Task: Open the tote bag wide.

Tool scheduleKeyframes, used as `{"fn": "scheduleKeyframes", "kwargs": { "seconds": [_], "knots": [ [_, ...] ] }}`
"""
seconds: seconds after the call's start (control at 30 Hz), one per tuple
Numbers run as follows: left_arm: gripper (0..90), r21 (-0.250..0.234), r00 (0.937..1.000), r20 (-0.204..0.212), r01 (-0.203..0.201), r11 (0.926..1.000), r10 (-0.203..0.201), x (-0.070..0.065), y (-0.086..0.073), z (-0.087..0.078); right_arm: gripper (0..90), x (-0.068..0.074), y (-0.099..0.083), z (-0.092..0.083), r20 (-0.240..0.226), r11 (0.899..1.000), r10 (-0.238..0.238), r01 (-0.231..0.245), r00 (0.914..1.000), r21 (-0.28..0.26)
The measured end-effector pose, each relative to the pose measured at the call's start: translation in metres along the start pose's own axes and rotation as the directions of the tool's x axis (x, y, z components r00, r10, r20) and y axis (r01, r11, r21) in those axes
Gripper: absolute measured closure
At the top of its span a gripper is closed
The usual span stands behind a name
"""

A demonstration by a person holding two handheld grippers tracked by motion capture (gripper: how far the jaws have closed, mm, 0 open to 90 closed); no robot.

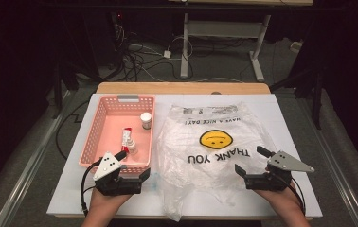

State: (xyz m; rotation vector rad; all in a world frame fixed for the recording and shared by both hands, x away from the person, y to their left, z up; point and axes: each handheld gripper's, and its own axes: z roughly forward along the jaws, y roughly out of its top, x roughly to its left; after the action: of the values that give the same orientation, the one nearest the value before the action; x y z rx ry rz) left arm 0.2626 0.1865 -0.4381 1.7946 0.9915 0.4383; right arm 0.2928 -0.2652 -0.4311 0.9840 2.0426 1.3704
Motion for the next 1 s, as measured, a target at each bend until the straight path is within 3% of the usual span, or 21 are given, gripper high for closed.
{"fn": "scheduleKeyframes", "kwargs": {
  "seconds": [0.13, 0.43, 1.0],
  "knots": [
    [0.0, 0.012, 0.9999, -0.001, -0.013, 0.9998, 0.013, -0.001, 0.0, 0.001, 0.0, 0.001, 0.002, -0.003, 0.002, 1.0, 0.003, -0.002, 1.0, -0.01],
    [0.0, 0.008, 1.0, 0.008, -0.003, 1.0, 0.003, 0.0, -0.001, 0.0, 0.0, 0.0, 0.007, -0.008, 0.007, 1.0, -0.002, 0.003, 1.0, -0.014],
    [0.0, 0.011, 1.0, 0.001, 0.0, 0.9999, 0.0, 0.0, -0.003, 0.001, 0.0, -0.039, 0.003, -0.027, 0.119, 0.999, 0.054, -0.054, 0.9914, -0.003]
  ]
}}
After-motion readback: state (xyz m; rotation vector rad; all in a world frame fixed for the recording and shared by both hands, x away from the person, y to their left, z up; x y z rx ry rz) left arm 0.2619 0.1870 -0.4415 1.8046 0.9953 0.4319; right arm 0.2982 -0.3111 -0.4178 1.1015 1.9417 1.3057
